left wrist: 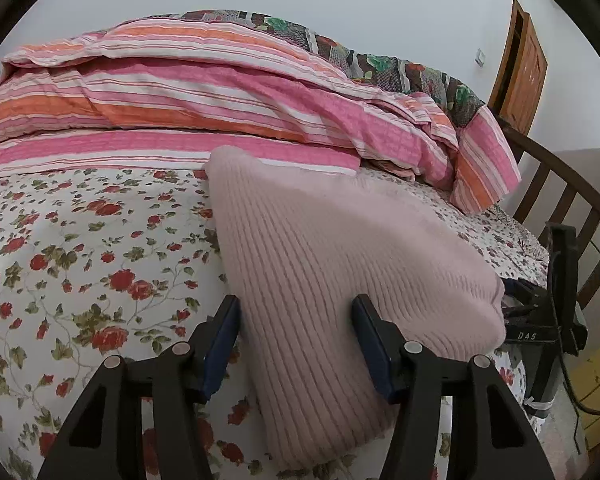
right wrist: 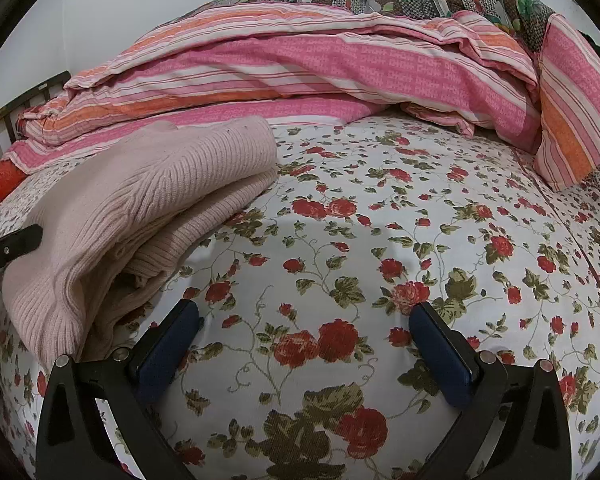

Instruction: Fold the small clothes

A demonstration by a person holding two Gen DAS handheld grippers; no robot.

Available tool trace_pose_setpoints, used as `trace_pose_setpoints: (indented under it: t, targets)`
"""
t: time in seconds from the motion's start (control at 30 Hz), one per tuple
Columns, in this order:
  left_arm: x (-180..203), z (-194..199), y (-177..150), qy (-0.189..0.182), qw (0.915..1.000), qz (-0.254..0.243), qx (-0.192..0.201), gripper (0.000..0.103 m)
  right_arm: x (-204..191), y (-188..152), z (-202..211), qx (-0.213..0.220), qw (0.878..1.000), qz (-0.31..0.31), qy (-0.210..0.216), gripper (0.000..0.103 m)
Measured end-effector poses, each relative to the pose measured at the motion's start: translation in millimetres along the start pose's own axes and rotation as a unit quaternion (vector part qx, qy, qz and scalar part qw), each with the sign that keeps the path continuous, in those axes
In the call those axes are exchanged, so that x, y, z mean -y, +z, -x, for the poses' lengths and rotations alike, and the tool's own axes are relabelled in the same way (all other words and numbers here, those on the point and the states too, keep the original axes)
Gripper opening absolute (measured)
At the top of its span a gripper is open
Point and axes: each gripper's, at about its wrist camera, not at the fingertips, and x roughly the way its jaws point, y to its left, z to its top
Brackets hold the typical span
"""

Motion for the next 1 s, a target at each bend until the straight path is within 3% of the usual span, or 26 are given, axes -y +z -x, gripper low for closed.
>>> trace_pose_setpoints:
  t: [0.2, 0.37, 1.0]
  targets:
    - [3, -2, -5, 0.014, 0.9998, -0.010, 0.005, 0.060, 0, 0, 0, 0.000, 1.000, 0.000, 0.000, 0.103]
    - [-6, -4, -6, 0.005, 0.9999, 0.013, 0.002, 0.071, 0, 0, 0, 0.000, 1.000, 0.000, 0.000, 0.103]
    - [-7, -6, -6, 0.005, 0.9998, 0.020, 0.000, 0.073, 0, 0, 0, 0.000, 1.000, 0.000, 0.000, 0.103]
